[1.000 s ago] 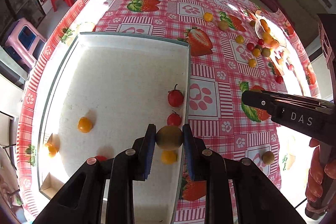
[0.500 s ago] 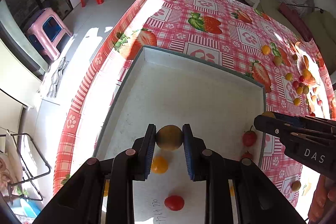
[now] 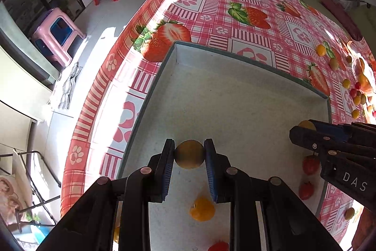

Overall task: Organize fruits
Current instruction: 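Open both tools over the white tray to drop the green tomatoes, then grasp a yellow tomato with the left tool while the right tool grasps a red tomato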

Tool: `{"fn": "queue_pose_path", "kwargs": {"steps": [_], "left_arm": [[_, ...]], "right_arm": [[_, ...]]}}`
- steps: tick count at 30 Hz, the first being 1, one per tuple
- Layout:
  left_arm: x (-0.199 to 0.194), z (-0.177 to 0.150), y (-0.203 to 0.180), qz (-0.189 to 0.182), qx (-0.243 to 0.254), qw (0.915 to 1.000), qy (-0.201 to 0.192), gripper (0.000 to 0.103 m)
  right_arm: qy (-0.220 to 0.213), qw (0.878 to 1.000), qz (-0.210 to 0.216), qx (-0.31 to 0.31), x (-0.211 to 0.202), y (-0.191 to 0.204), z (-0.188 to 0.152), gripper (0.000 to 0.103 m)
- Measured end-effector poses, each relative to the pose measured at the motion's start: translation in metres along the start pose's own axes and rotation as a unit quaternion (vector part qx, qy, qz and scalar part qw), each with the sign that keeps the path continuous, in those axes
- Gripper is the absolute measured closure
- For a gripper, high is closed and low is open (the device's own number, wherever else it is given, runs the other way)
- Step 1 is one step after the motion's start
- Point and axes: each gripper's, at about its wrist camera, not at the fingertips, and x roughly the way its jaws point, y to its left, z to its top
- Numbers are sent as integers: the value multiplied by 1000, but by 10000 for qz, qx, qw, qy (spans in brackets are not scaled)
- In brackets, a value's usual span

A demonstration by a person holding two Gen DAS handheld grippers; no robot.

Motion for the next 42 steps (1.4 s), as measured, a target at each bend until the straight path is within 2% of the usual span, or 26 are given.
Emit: {"fn": "queue_pose_path", "kwargs": {"steps": [12,13,14,15,16,21,23,25,33,42], "left_arm": [[5,-2,-2,70,16,9999,81,75],[5,-1,-2,96,26,9999,88,70],[5,-1,-3,159,37,9998,96,59],[5,-1,-3,184,26,9998,91,29],[2,-1,-3,96,9,10000,11,26],[0,-3,-8,160,124,9998,54,26],[-3,-3,-9,161,116,9998,65,26],[-6,-4,-11,181,138,9997,56,26],[-26,-6,-42,128,441,9989,-16,26],[-45,-4,-128,-337,1174,9925,-39,26]], "right_arm": [[54,10000,-62,-11,11,3,2,74],[55,10000,-60,-6,11,3,1,74],[58,10000,-44,1,11,4,1,74],[68,10000,-14,19,12,4,0,73],[79,10000,16,52,11,3,0,70],[-112,9994,280,165,-3,-2,1,51],[-215,9991,312,181,-11,-2,-1,32],[-360,9984,374,234,-22,-6,-2,26],[-565,9952,252,759,-52,-51,-26,25],[-457,9861,-279,1573,-70,-144,-82,25]]}}
